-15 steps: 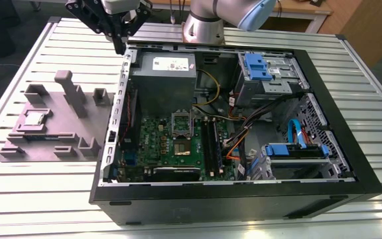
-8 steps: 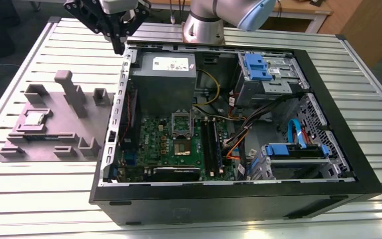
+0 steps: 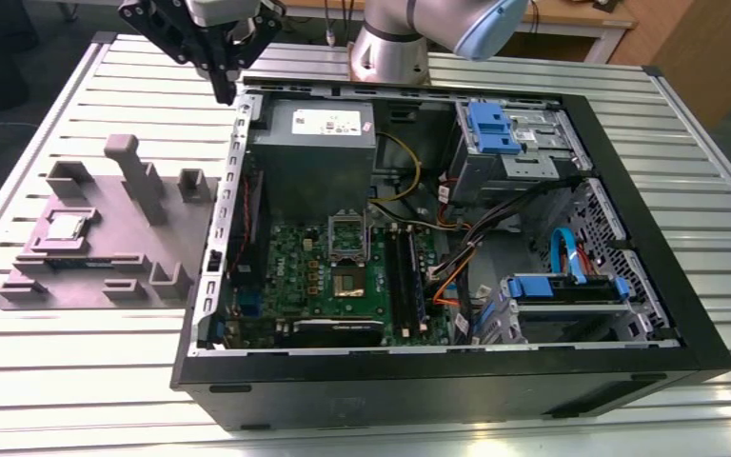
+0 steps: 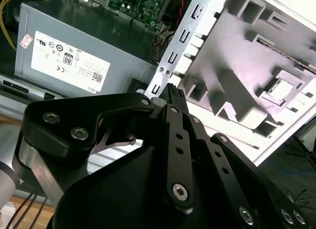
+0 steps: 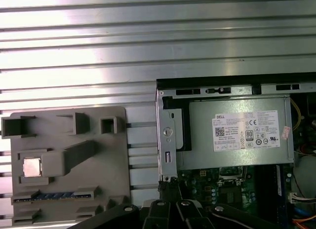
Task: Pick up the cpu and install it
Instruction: 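Reach for the cpu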
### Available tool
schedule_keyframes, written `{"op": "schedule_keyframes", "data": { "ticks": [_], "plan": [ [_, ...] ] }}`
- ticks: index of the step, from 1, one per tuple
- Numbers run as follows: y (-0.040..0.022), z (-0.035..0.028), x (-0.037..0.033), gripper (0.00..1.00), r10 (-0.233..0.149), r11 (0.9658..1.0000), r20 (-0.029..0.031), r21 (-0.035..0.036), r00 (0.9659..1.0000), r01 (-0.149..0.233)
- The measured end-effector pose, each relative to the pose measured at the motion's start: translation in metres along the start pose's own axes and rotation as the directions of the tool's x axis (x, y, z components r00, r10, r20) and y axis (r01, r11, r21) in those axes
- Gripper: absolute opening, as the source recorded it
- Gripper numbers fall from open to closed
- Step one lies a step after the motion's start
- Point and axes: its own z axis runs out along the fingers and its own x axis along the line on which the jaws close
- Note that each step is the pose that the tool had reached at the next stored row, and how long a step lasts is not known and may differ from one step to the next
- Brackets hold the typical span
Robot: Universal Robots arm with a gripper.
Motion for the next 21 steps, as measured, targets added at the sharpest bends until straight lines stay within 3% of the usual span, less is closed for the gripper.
{"op": "schedule_keyframes", "data": {
  "ticks": [21],
  "plan": [
    [-0.0005, -0.0002, 0.0070, 0.10, 0.000, 1.0000, 0.0000, 0.0000, 1.0000, 0.000]
  ]
}}
